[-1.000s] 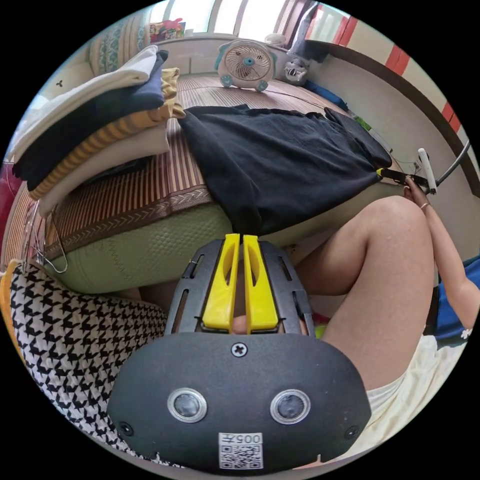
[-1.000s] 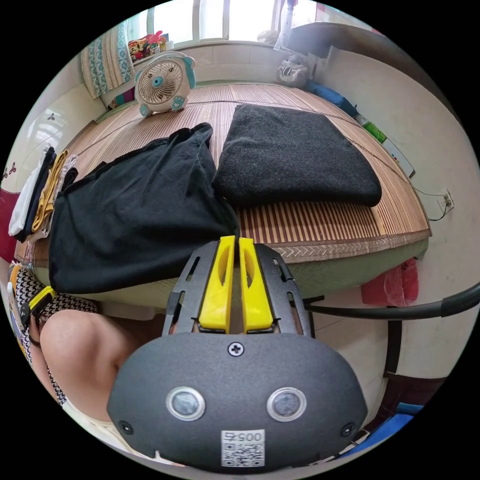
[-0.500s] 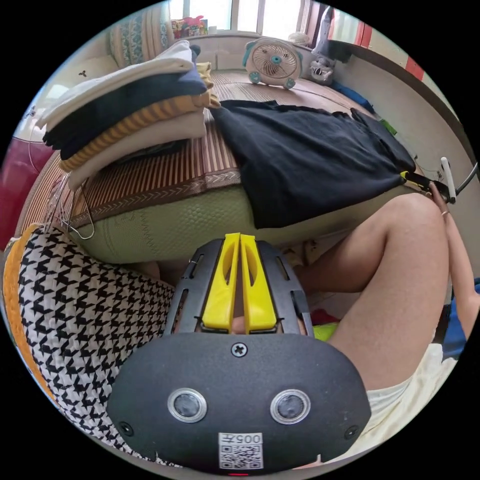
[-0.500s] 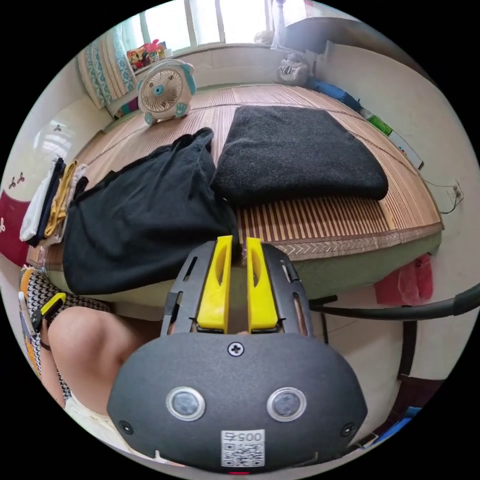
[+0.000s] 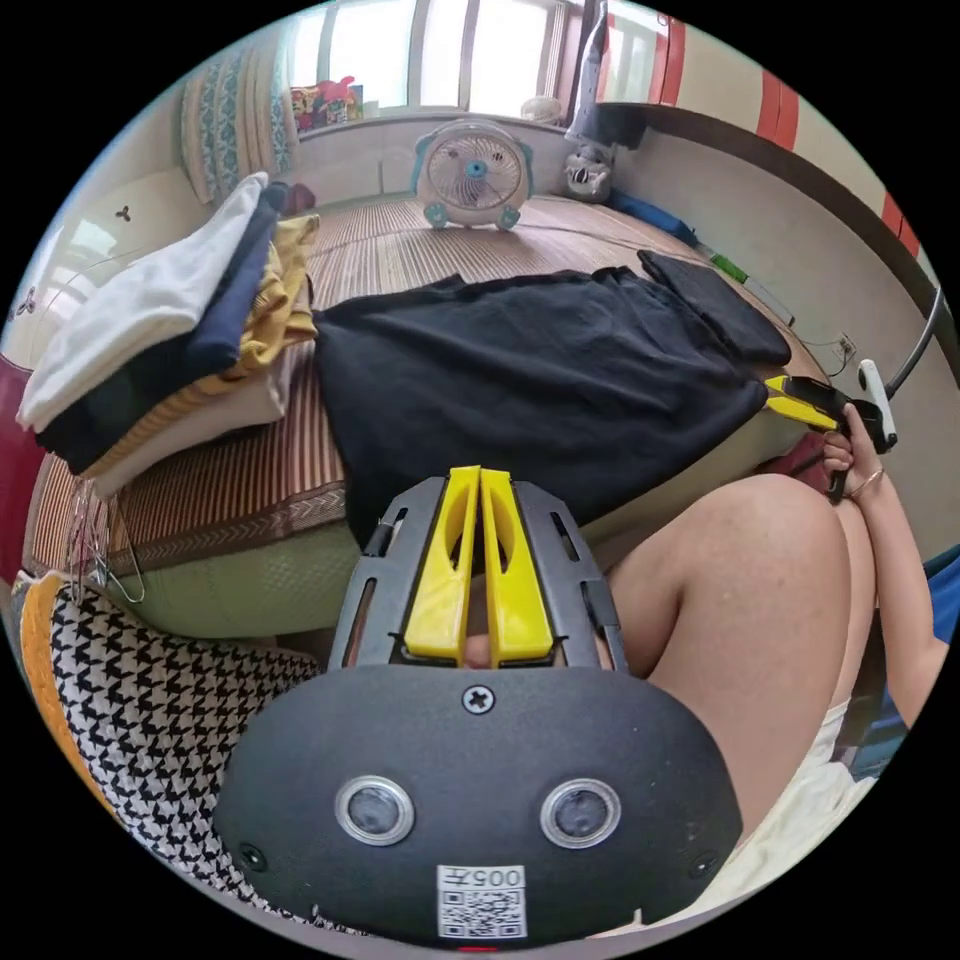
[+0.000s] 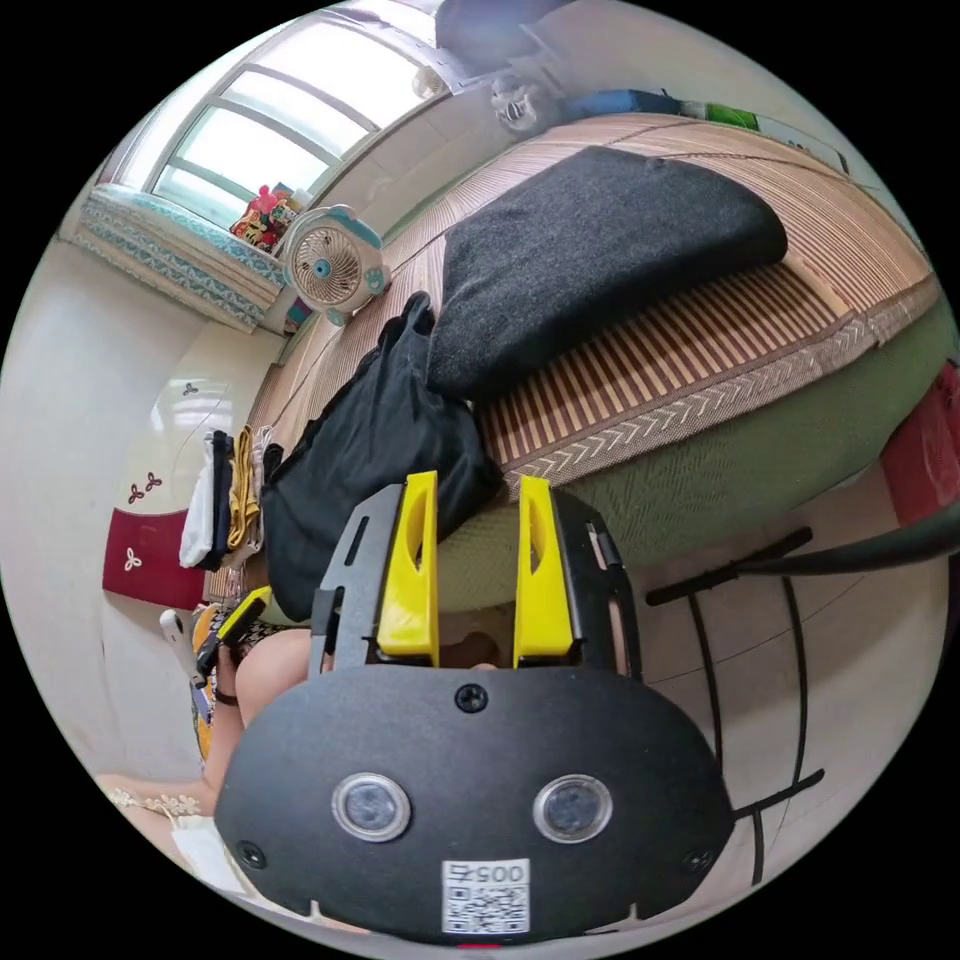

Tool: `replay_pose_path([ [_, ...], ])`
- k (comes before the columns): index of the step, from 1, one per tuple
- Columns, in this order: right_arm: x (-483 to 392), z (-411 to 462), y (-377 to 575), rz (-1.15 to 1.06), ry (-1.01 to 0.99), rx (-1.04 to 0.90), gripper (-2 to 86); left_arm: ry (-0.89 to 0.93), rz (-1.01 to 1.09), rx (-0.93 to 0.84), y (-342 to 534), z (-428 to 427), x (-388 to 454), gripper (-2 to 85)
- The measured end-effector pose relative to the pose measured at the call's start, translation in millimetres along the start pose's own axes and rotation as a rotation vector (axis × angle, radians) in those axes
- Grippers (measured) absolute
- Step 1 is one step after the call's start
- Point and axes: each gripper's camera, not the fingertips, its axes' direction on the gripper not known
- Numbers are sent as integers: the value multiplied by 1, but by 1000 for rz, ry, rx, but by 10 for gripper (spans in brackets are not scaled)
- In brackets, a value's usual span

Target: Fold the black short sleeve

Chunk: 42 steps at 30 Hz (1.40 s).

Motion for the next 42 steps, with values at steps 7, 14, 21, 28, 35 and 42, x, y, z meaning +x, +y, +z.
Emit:
replay_pose_path([
  [7,18,0,-14,40,-2,-33,84,-39,14,-88,-4,44,20,30],
  [14,13,1,-17,5,-14,-42,70,-31,18,-95,-9,51,26,33],
  [21,6,12,-19,-1,11,-70,57,-39,27,-76,-8,56,32,31],
  [28,-16,24,-10,-58,108,-76,7,-37,-2,-91,-10,53,36,18],
  [35,-41,17,8,-119,121,20,-11,109,83,8,-14,15,69,-4],
  [42,-74,18,29,-183,115,102,-11,191,246,-7,-46,34,131,-1],
])
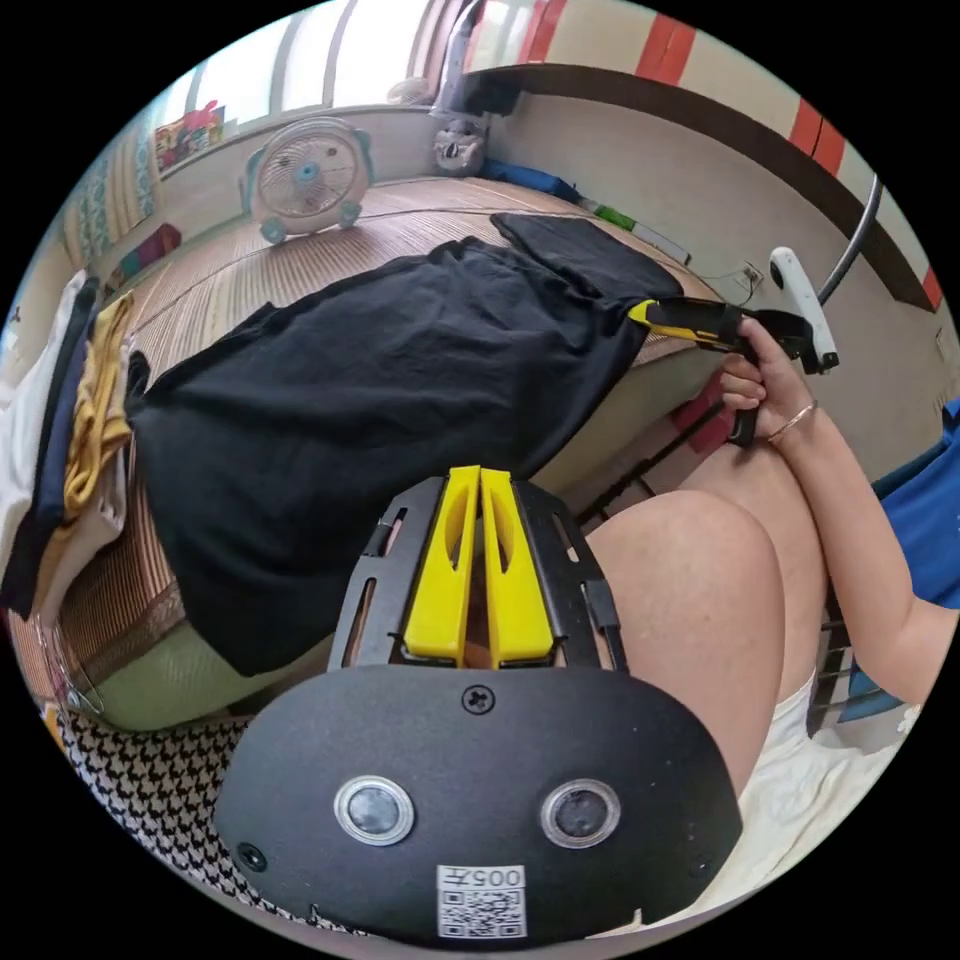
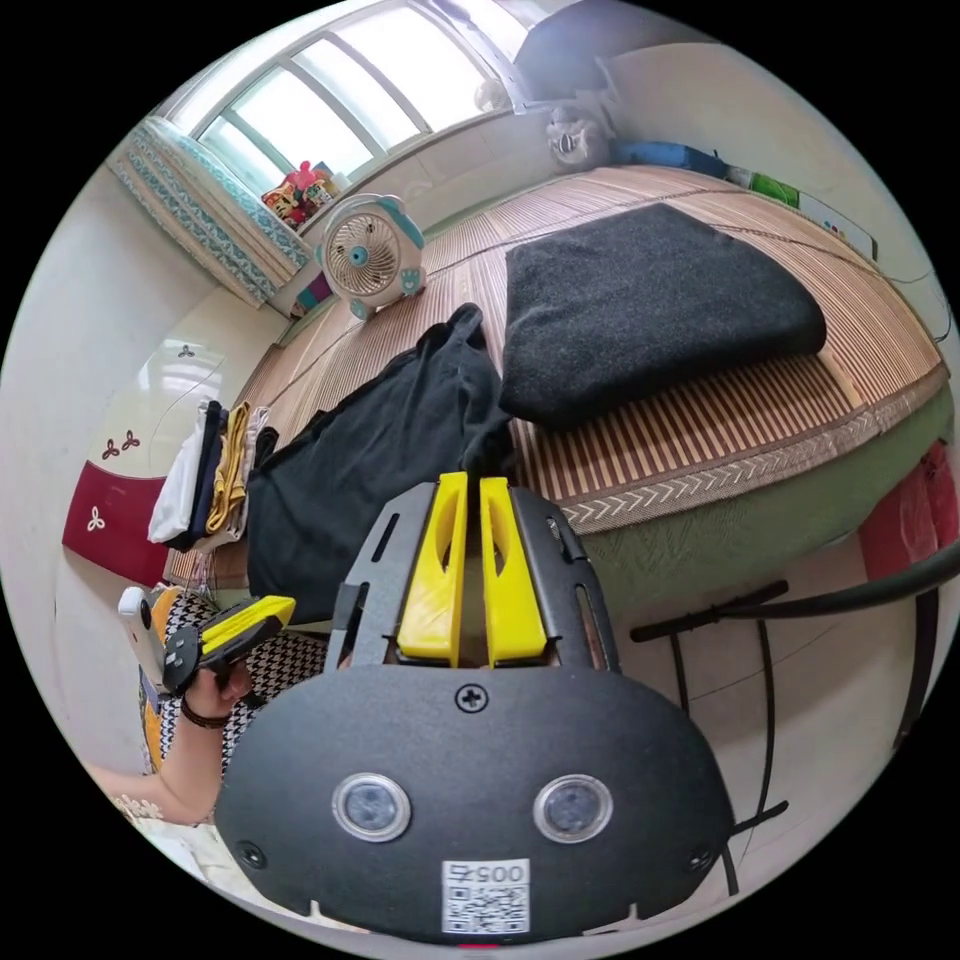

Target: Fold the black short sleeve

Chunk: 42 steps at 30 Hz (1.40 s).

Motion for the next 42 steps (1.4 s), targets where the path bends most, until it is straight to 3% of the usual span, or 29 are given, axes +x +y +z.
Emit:
replay_pose_path([
  [6,-17,-7,14,-9,-54,66,-12,-52,39,-158,-9,57,14,14],
  [16,-67,2,30,-29,-96,123,-12,-65,-8,-98,34,28,-14,9],
  [29,-200,39,50,-237,-55,153,-11,-142,-402,26,153,-72,-140,-4],
  [32,-251,45,62,-340,-68,224,-12,-140,-458,54,169,-85,-156,-4],
  [36,-353,63,95,-664,-138,256,-13,-142,-477,54,187,-95,-167,-2],
  [39,-430,81,126,-894,-194,164,-12,-183,-478,41,200,-102,-174,2],
  [42,-495,116,152,-1080,-147,-52,-12,-175,-519,64,215,-112,-187,5],
])
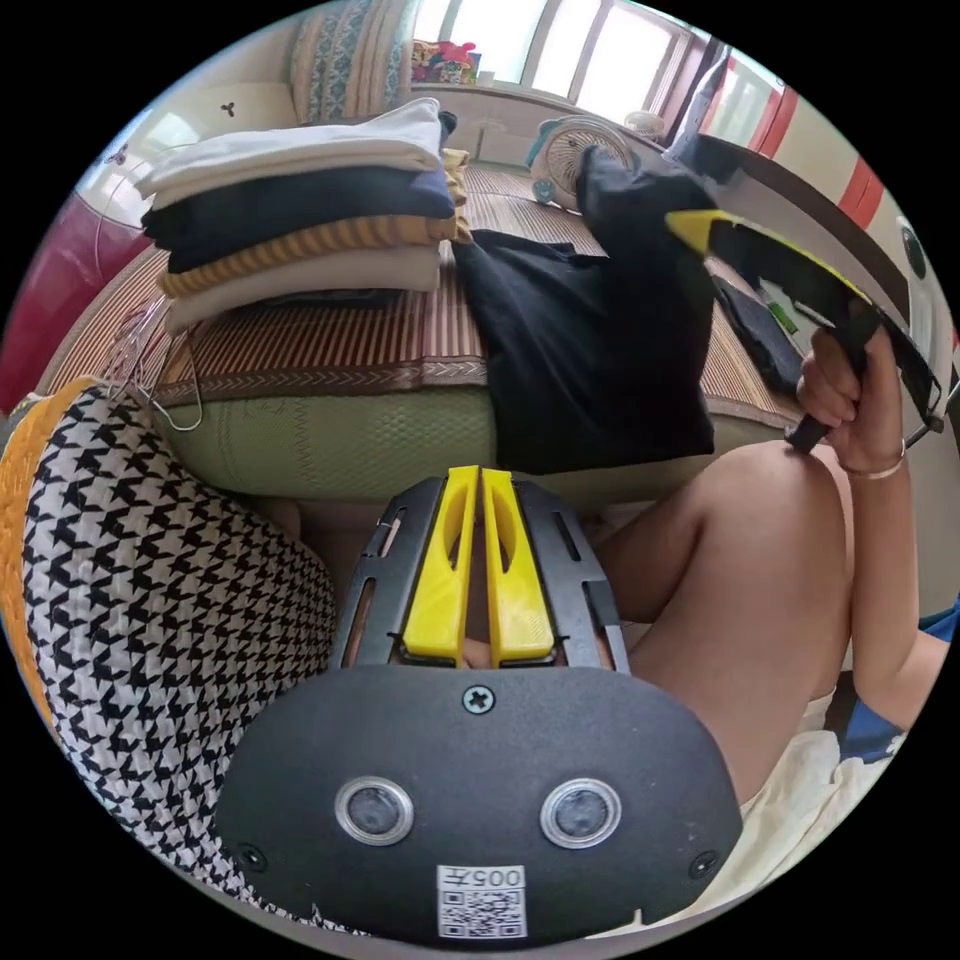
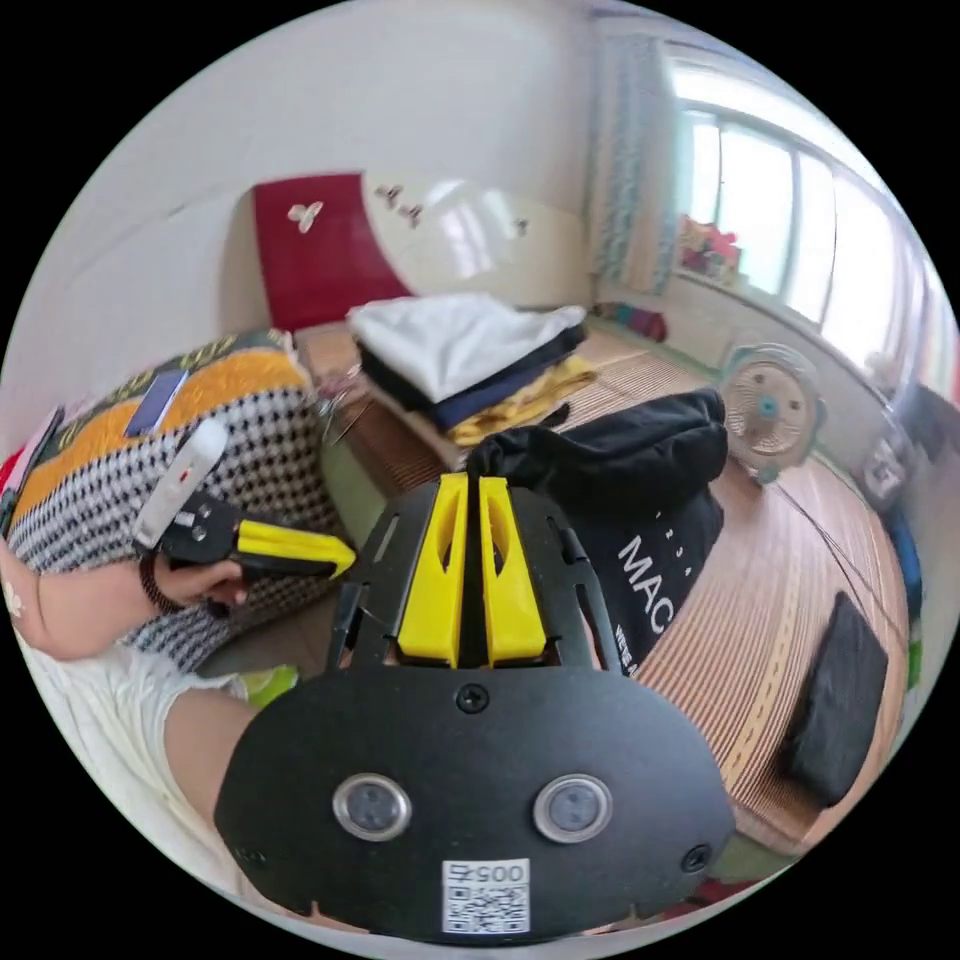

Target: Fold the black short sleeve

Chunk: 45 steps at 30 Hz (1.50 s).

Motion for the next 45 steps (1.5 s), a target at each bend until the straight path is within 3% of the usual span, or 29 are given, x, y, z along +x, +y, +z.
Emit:
replay_pose_path([
  [6,-25,79,-33,-40,-109,-280,-10,36,-54,33,2,-7,-30,19],
  [16,10,91,-23,61,-372,-241,56,241,-44,110,-24,-8,-38,77],
  [18,26,78,-20,129,-338,-151,62,249,-51,111,-30,-8,-38,82],
  [21,62,58,-9,338,-132,-20,80,237,-40,100,-32,-5,-37,84],
  [24,103,53,3,564,80,-6,84,235,-45,84,-33,0,-38,84],
  [28,147,60,5,708,154,-30,91,217,-54,73,-36,6,-38,83],
  [39,220,131,-34,655,232,-251,116,180,-26,3,-63,38,-17,72],
  [45,255,158,-45,623,76,-342,37,148,-20,-26,-86,58,2,59],
])
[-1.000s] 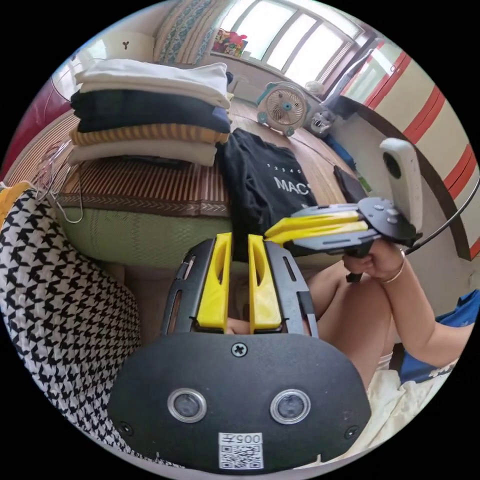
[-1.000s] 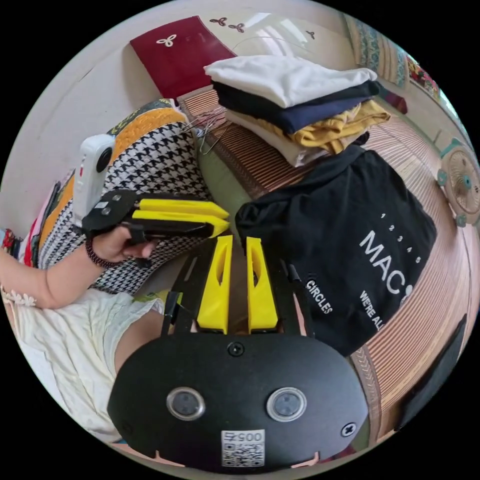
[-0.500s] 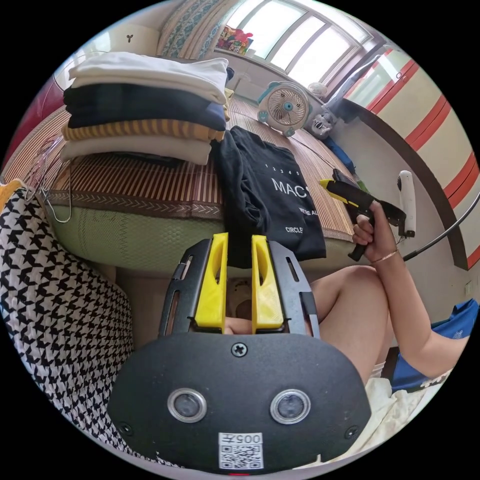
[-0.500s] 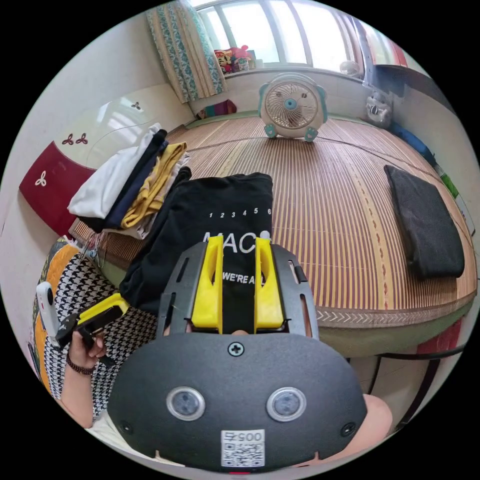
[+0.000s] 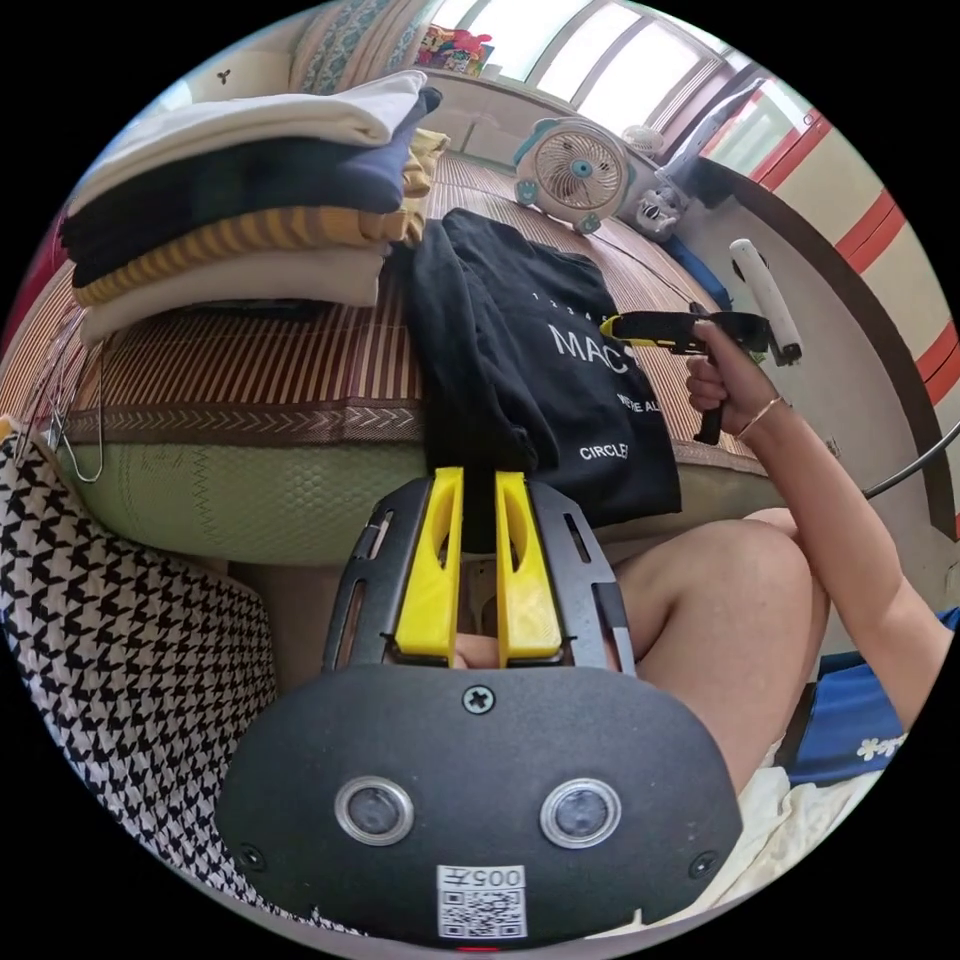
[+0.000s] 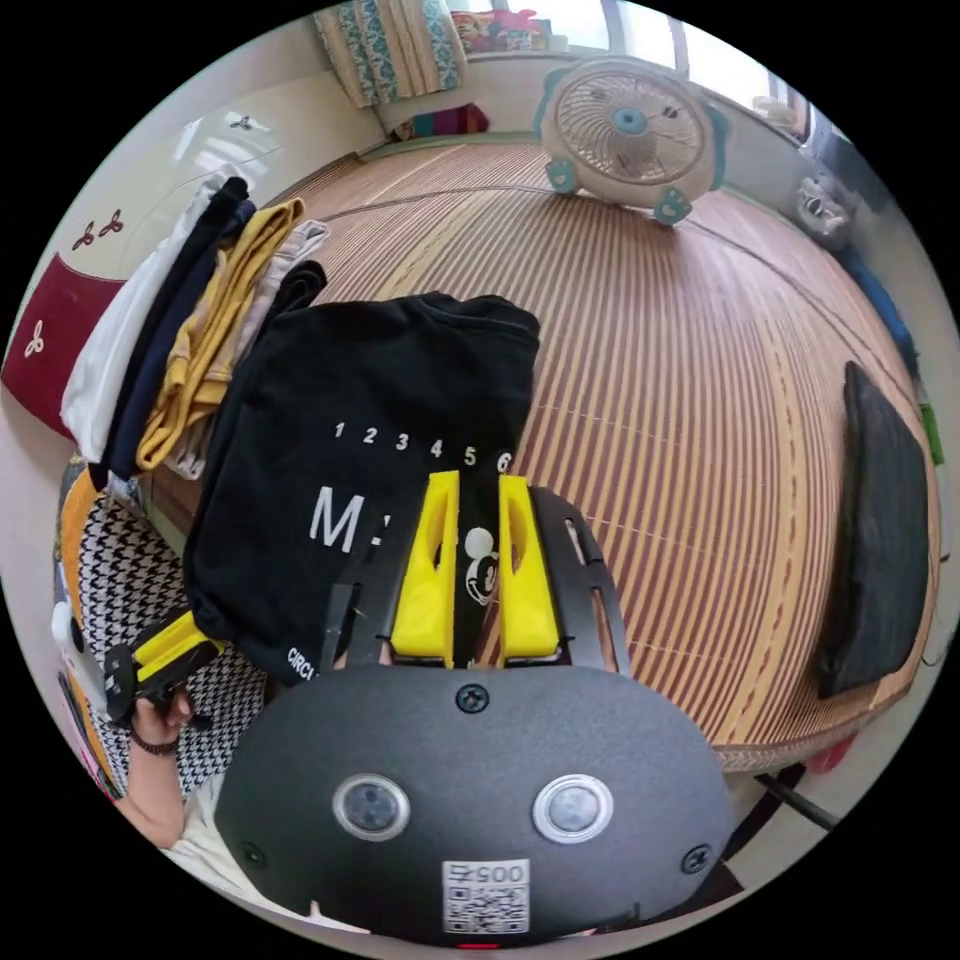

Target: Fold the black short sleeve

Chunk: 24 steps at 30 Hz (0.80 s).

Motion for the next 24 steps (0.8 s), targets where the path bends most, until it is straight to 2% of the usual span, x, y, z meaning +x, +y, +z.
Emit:
replay_pose_path([
  [5,9,-10,-13,-127,35,4,-9,-55,1,10,-21,14,20,51],
  [11,76,-36,-15,80,54,151,-11,-45,72,69,-71,31,58,24],
  [16,127,-72,17,287,264,300,10,3,112,115,-112,41,92,3],
  [24,124,-118,86,200,116,356,49,46,122,150,-107,32,112,70],
])
